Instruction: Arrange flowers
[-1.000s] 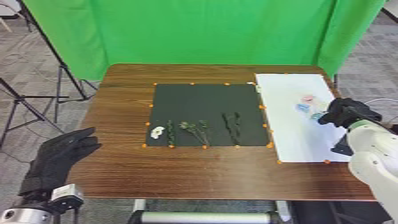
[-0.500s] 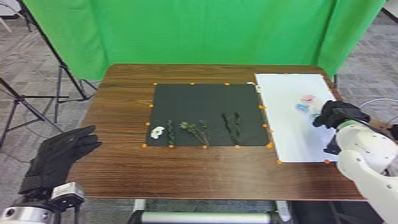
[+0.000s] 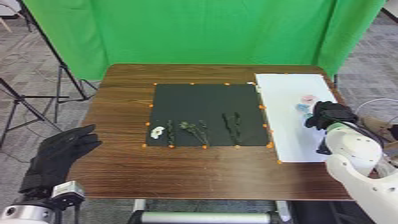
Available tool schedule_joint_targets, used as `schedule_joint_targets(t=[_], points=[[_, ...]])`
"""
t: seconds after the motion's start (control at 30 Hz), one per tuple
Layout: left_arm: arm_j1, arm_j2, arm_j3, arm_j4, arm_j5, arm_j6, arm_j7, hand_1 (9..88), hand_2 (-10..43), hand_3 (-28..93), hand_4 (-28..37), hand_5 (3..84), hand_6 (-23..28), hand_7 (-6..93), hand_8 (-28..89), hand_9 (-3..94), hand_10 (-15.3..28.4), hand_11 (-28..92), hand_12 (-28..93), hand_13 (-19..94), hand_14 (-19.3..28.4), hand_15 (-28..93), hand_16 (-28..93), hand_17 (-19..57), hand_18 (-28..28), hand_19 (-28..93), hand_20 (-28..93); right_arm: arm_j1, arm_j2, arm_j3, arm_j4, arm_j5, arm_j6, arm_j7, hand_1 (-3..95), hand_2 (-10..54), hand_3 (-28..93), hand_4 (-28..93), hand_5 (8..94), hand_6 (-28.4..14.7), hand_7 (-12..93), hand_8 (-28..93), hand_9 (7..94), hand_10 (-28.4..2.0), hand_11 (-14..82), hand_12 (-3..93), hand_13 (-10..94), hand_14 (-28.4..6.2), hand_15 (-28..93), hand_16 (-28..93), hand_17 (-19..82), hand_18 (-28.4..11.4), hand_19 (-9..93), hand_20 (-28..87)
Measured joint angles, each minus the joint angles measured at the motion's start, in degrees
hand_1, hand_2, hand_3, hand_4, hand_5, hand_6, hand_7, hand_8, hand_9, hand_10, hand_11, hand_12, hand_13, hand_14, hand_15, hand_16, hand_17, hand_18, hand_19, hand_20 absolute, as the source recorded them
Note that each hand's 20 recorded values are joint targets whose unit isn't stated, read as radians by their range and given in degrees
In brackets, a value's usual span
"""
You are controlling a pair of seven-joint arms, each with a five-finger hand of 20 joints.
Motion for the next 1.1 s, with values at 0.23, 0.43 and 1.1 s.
schedule_joint_targets(t=[0.23,0.43,1.1], points=[[-0.77,0.02,0.60,0.12,0.12,-0.22,-0.28,27.4,6.5,81,-12.2,48.0,14.7,14.3,-8,41.5,22.7,41,11,31,28.4,63,-13,-8.3,21.4,57,19,2.49,-0.01,-3.07,0.39,-1.00,1.57,0.61,31.7,-7.6,81,-28,49.9,-6.4,18,-11,50.7,-19.4,22.9,17.0,51,-14.4,73,17,24,-26.3,75,11],[-0.88,0.01,0.62,0.14,0.26,-0.37,-0.46,27.5,6.5,81,-12.1,48.0,14.7,14.3,-8,41.5,22.9,41,11,31,28.4,63,-13,-8.3,21.4,57,19,2.77,-0.03,-3.05,0.59,-1.32,2.14,0.87,34.1,-8.0,80,-28,52.7,-4.0,19,-12,54.5,-18.3,23.2,16.7,54,-13.5,72,17,24,-26.3,75,10],[-1.49,-0.24,0.63,0.45,0.75,-1.14,-1.71,27.5,6.6,81,-11.9,48.0,14.7,14.4,-8,41.5,22.8,41,11,31,28.4,63,-13,-8.3,21.4,57,18,4.74,-1.38,-6.88,1.94,-2.40,3.80,0.99,49.4,-7.8,70,-28,73.0,2.0,26,-2,76.8,-9.6,21.7,23.4,67,-8.6,65,22,27,-24.3,74,11]])
